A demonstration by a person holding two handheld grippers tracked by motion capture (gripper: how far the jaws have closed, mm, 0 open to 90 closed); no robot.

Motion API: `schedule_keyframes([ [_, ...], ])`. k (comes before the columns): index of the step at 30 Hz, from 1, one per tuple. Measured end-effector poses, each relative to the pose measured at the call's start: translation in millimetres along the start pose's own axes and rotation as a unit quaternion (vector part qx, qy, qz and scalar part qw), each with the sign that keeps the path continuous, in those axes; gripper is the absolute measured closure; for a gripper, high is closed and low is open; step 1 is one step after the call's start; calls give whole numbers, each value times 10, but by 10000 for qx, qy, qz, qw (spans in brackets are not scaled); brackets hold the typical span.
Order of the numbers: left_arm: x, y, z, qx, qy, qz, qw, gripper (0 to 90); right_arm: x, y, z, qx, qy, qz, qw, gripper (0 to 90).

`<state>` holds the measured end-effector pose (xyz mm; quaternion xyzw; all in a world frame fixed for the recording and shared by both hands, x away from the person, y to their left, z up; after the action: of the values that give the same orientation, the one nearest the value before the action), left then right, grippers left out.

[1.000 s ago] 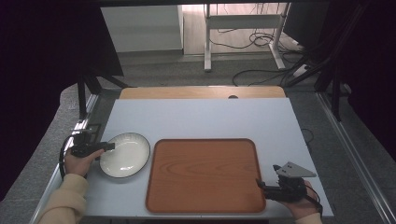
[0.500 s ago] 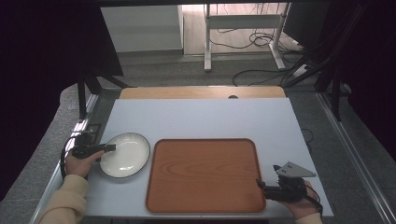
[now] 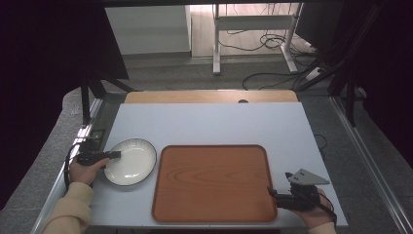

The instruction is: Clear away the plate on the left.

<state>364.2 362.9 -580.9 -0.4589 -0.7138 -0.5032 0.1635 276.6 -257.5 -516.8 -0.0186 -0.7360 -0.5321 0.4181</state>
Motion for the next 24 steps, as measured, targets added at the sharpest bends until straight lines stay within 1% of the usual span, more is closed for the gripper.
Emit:
schedule_keyframes([
  [2, 38, 5, 4, 30, -61, -39, 10000, 739, 2, 5, 4, 4, -12, -13, 10000, 191],
  [4, 57, 10, -1, 29, -76, -46, 10000, 763, 2, 5, 3, 2, -16, -14, 10000, 191],
  [8, 140, 47, -44, 26, -110, -67, 9999, 798, 1, 4, -3, -12, -34, -8, 10000, 192],
  [11, 212, 97, -103, 20, -137, -107, 9998, 829, 4, 9, 0, -9, -48, -16, 10000, 191],
  [13, 227, 110, -118, 3, -145, -118, 9998, 840, 8, 12, -3, 1, -58, -32, 10000, 192],
  [16, 259, 140, -169, -90, -85, -124, 9998, 843, 11, 14, -8, -5, -65, -45, 10000, 192],
  [22, 291, 186, -260, -171, 17, -268, 9995, 847, 27, 15, -20, -35, -96, -66, 9999, 193],
  [24, 305, 200, -280, -226, 80, -266, 9994, 847, 29, 17, -23, -44, -110, -74, 9999, 193],
])
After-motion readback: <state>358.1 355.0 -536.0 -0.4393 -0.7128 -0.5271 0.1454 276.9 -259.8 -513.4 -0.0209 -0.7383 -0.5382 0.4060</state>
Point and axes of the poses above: each handheld gripper's, and its own axes: x roughly backward along the jaws, y roughly out of its top, z roughly to its left, the point moved 5 cm from there along -x, roughly forward along the jaws, and after that the axes turned 1 degree about -y, right-handed, at the moved point
